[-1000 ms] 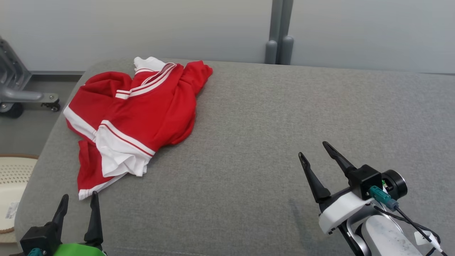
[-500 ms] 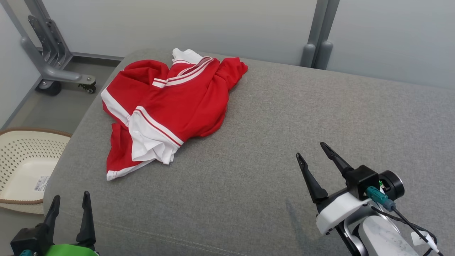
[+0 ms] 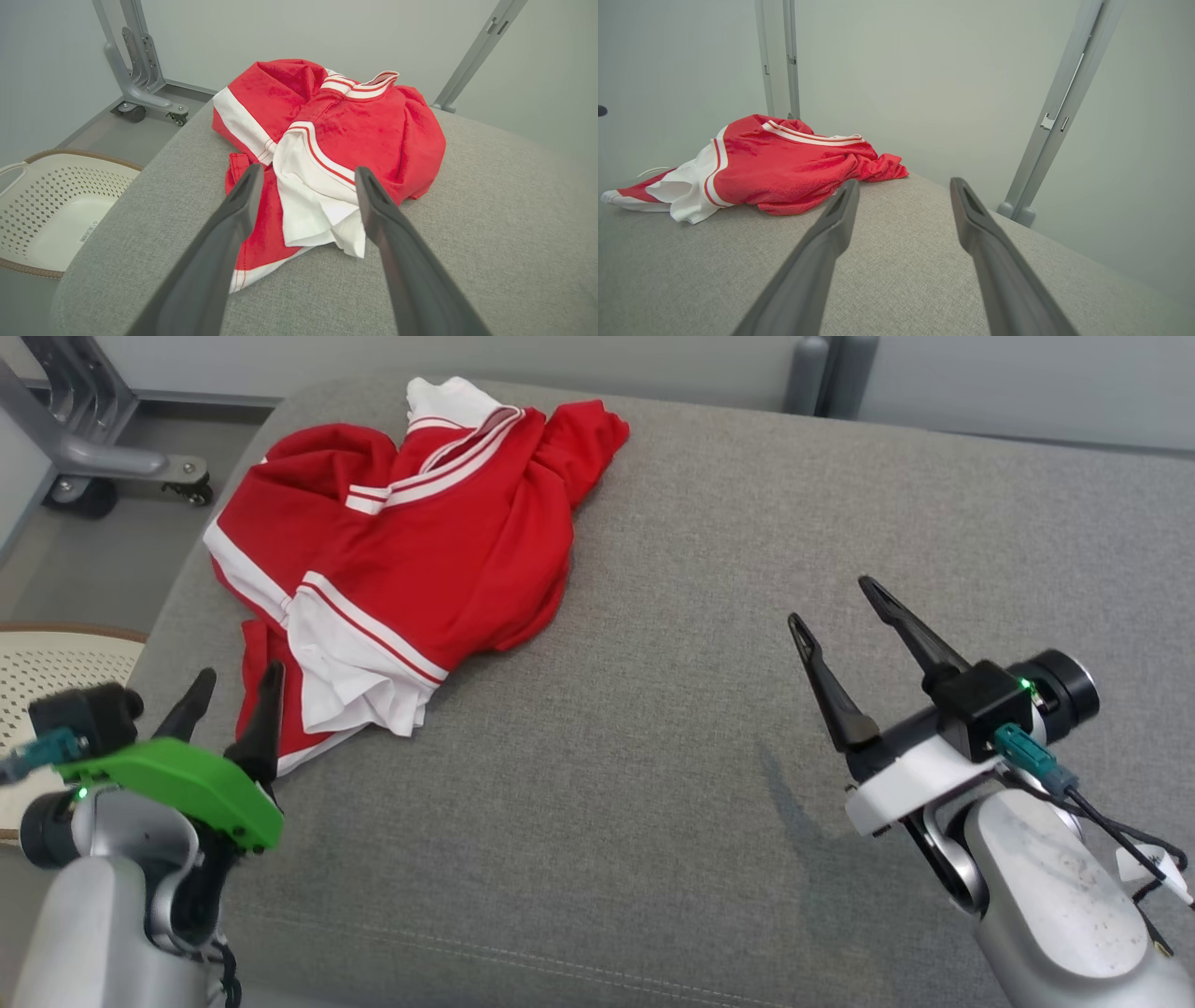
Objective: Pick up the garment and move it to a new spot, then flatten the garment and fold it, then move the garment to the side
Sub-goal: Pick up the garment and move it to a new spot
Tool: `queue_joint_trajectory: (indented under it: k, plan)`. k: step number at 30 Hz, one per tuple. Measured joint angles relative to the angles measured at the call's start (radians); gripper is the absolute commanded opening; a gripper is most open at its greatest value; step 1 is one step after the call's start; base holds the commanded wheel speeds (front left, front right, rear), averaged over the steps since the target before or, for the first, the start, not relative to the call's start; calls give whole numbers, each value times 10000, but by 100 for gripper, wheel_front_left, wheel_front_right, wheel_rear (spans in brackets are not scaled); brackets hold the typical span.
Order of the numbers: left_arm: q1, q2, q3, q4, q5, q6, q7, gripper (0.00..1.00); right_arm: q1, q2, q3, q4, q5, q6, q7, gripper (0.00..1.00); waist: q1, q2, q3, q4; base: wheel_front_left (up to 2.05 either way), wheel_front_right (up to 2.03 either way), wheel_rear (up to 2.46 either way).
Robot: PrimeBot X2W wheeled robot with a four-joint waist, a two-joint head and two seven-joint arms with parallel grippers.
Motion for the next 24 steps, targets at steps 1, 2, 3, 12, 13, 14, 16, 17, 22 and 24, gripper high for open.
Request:
queue_joint_trajectory:
  k: [1, 2, 3, 12, 13, 14, 16, 17, 22, 24]
  plan:
    - [-298, 50, 23, 56, -293, 0, 502, 100, -193, 21, 92, -73, -42, 17, 0, 100, 0, 0, 128, -39, 0, 0, 0]
    - [-576, 100, 92, 71, -616, 0, 940, 100, -368, 56, 150, -155, -84, 61, 0, 100, -1, 0, 256, -85, 0, 0, 0]
    - [-865, 134, 215, 71, -938, 0, 1346, 100, -534, 100, 188, -234, -86, 63, -2, 100, 0, 0, 386, -140, 0, 0, 0]
    - [-2425, 980, 1104, 79, -2598, 0, 3906, 100, -1548, 456, 445, -393, -88, 222, -27, 100, 0, 0, 1336, -847, 0, 0, 0]
    - [-2516, 1158, 1181, 127, -2598, 6, 4109, 100, -1663, 512, 439, -393, -86, 222, -27, 100, 0, 0, 1428, -972, 0, 0, 0]
    - [-2594, 1310, 1248, 190, -2598, 17, 4284, 100, -1756, 560, 433, -387, -86, 222, -27, 100, 0, 0, 1514, -1100, 0, 0, 0]
    - [-2682, 1595, 1279, 318, -2523, 31, 4556, 100, -1849, 610, 416, -362, -75, 226, -27, 100, 0, 0, 1675, -1364, 0, 0, 0]
    - [-2704, 1693, 1308, 403, -2523, 33, 4696, 100, -1862, 612, 410, -341, -71, 232, -27, 100, 0, 0, 1746, -1494, 0, 0, 0]
    - [-2826, 1753, 1336, 775, -2541, 288, 5262, 100, -1872, 600, 224, -211, -44, 232, -27, 100, 1, 0, 2046, -2091, 0, 0, 0]
    - [-2846, 1841, 1336, 911, -2522, 357, 5329, 100, -1883, 600, 134, -176, -10, 232, -27, 100, 1, 0, 2135, -2279, 0, 0, 0]
